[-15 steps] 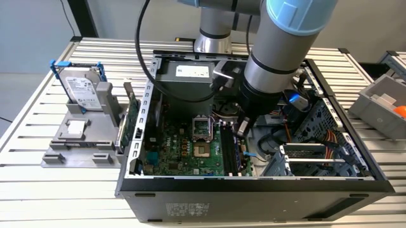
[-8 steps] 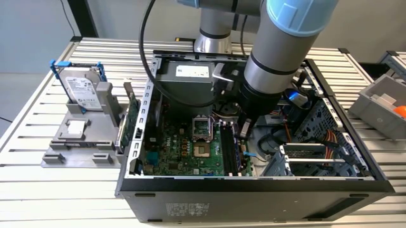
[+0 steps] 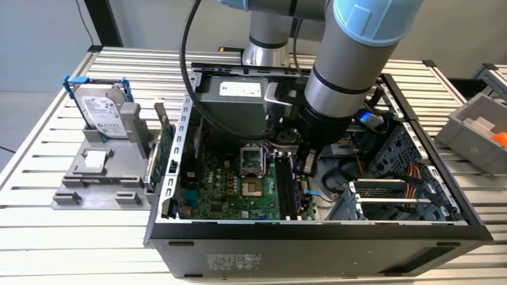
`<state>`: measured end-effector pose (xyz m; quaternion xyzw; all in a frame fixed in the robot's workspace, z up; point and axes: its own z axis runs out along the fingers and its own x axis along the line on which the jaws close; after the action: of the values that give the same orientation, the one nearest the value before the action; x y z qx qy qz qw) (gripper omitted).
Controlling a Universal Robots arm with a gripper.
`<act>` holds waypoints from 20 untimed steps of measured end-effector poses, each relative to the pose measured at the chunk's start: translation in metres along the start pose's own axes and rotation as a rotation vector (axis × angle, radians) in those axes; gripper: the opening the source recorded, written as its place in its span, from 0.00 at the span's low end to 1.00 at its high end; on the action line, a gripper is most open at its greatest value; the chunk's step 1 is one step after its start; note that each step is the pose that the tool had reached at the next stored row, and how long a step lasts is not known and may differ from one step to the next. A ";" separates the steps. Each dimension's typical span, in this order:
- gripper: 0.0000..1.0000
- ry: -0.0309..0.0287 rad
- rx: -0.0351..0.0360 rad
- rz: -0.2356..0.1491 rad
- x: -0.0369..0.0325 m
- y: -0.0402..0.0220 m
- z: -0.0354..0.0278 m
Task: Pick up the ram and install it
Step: 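Press down the ram until it locks into place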
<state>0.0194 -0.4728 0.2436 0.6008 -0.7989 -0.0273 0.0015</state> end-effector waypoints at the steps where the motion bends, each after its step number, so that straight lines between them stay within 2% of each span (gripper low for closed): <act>1: 0.00 0.0000 -0.0003 -0.007 -0.0001 -0.0001 0.0001; 3: 0.00 0.0002 -0.0009 -0.022 -0.0002 -0.0002 0.0001; 4: 0.00 0.0013 -0.0019 -0.050 -0.0003 -0.0002 0.0000; 5: 0.00 0.0036 -0.0030 -0.106 -0.0003 -0.0002 0.0001; 6: 0.00 0.0048 -0.0040 -0.137 -0.0004 -0.0008 0.0001; 10: 0.00 0.0065 -0.0054 -0.185 -0.0005 -0.0012 0.0014; 14: 0.00 0.0097 -0.0074 -0.249 -0.0004 -0.0014 0.0054; 15: 0.00 0.0107 -0.0076 -0.261 -0.0004 -0.0014 0.0056; 17: 0.00 0.0112 -0.0084 -0.263 -0.0003 -0.0015 0.0056; 20: 0.00 0.0109 -0.0083 -0.264 -0.0001 -0.0017 0.0108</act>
<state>0.0207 -0.4727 0.2327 0.7007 -0.7129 -0.0273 0.0047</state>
